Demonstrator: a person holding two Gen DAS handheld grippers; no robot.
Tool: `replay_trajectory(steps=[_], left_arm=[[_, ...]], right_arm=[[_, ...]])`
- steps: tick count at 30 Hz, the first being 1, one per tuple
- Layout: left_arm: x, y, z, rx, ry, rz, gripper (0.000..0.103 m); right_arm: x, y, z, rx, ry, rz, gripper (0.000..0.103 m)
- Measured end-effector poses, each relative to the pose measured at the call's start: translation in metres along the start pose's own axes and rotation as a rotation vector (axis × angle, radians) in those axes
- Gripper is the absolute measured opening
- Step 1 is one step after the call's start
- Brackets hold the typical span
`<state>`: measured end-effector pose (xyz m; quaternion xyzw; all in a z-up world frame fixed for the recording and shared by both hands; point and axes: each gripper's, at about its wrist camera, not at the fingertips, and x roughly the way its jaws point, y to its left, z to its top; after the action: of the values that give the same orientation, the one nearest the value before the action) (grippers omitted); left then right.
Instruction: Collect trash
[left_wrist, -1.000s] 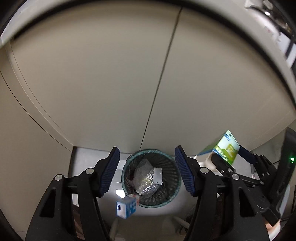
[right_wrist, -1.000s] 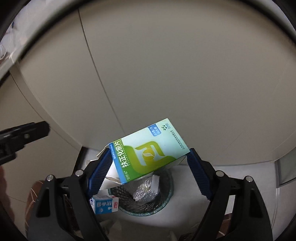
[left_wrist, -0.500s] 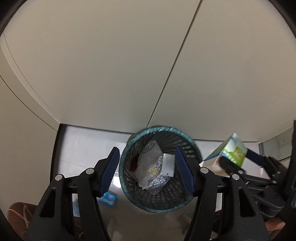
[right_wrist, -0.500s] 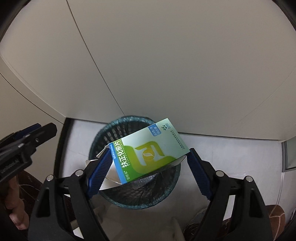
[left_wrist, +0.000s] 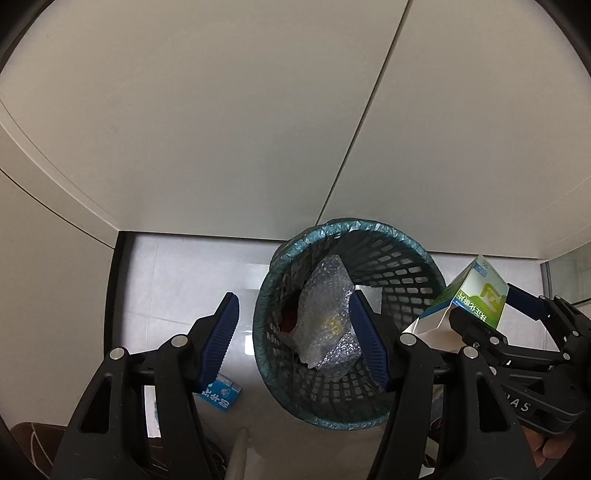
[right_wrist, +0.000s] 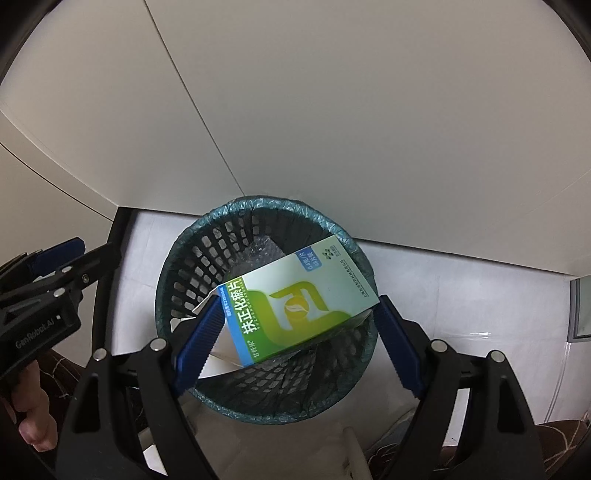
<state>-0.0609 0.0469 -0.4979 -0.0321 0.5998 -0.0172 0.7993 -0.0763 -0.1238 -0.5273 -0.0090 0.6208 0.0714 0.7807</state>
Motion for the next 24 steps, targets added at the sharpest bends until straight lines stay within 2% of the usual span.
replay_trajectory(steps=[6,10,12,19,24], left_arm=[[0.001,-0.002,0.0,-0.004,-0.004,-0.002,0.061],[-0.001,0.001,0.001,-0.015,-0.015,0.001,0.064],[-0.003,0.003,0.002,-0.026,-0.024,0.007,0.069],[-0.012,0.002,0.003,-0.035,-0.046,0.01,0.077],[-0.032,-0.002,0.001,-0.03,-0.085,0.001,0.093]], right_arm=[[0.0,0.003,-0.001,-0.015,0.0,-0.014,0.08],[-0.003,-0.001,-0.002,-0.004,-0.002,-0.003,0.08],[-0.006,0.0,-0.002,-0.01,-0.011,-0.004,0.084],[-0.019,-0.002,-0.003,-0.002,-0.025,0.002,0.085],[-0.045,-0.011,-0.005,0.035,-0.057,0.001,0.087]])
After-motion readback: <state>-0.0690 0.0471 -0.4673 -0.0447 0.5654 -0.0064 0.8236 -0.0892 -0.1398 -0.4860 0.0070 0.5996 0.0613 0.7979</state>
